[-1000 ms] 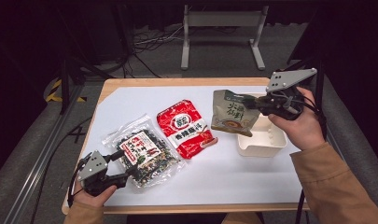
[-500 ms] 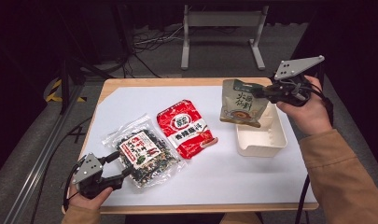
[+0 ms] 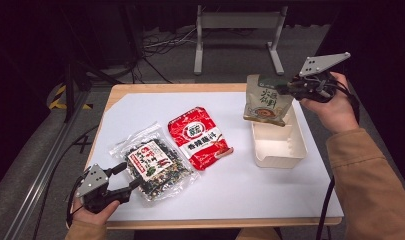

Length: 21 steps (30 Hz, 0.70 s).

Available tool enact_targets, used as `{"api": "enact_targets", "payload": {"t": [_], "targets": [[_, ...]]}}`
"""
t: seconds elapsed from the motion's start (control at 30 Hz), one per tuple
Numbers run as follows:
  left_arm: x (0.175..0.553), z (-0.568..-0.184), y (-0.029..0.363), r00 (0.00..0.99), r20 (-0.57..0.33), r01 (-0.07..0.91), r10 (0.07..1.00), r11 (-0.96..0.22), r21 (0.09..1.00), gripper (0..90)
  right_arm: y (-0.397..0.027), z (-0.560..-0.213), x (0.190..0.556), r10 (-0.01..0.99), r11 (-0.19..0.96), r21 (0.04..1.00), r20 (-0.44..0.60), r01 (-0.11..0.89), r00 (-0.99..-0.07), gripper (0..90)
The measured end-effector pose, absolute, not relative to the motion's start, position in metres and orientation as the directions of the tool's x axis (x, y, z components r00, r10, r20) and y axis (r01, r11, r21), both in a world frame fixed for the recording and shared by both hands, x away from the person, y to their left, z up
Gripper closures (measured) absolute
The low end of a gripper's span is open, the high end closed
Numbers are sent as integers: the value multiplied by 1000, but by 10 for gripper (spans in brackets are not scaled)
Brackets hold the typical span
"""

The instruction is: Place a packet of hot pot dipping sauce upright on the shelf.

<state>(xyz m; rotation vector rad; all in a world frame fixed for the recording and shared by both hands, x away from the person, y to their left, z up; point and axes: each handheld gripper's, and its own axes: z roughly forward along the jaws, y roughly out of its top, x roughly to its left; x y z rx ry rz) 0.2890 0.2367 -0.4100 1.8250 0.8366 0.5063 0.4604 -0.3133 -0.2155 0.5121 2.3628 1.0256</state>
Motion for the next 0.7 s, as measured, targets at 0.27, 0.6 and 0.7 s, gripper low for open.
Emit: {"api": "enact_targets", "payload": {"t": [0.27, 0.6, 0.7], "targets": [[290, -410, 237, 673, -32, 312, 739, -244, 918, 309, -322, -221, 478, 503, 670, 736, -353, 98, -789, 893], [290, -410, 237, 670, -31, 311, 741, -242, 919, 309, -331, -228, 496, 499, 677, 731, -367, 89, -785, 893], [289, -411, 238, 669, -32, 316, 742, -245, 917, 309, -333, -230, 500, 497, 681, 727, -378, 82, -781, 892]]}}
